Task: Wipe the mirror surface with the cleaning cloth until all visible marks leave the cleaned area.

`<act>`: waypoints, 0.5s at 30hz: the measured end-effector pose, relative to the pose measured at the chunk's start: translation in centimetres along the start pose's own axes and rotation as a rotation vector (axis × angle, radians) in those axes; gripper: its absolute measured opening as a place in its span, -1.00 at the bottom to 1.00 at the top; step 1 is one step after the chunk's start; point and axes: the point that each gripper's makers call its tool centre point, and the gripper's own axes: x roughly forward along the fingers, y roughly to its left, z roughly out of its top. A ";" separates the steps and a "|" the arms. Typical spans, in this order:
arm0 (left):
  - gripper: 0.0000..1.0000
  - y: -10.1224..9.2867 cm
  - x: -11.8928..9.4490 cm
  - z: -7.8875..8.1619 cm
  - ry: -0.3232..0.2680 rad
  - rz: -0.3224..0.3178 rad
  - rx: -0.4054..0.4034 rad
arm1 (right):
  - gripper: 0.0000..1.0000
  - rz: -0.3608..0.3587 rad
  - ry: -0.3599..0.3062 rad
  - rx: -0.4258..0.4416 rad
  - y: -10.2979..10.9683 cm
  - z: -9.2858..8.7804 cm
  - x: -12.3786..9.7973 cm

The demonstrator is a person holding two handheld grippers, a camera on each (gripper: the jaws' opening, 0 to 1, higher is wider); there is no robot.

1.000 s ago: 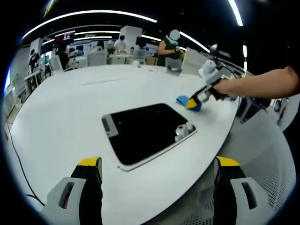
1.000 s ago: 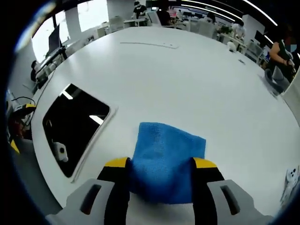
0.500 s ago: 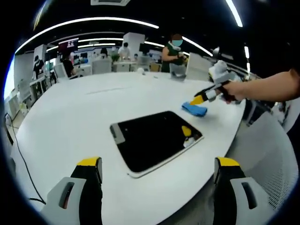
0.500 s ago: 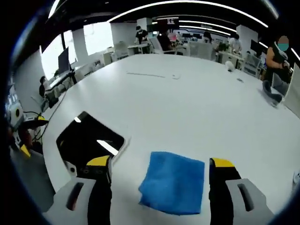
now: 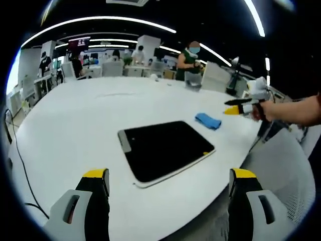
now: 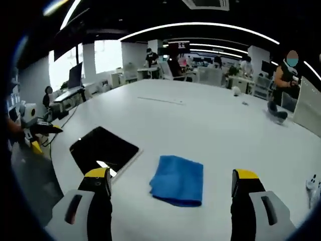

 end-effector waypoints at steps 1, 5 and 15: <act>1.00 0.1 -0.2 0.1 0.003 0.016 0.022 | 1.00 -0.004 0.004 0.003 -0.1 -0.3 -0.3; 1.00 -0.6 0.2 -0.5 0.033 -0.025 0.004 | 1.00 -0.005 -0.015 0.049 0.7 -0.9 -1.4; 1.00 0.3 -0.1 -0.3 0.022 0.008 -0.021 | 1.00 0.046 -0.054 0.022 4.1 -1.4 -2.5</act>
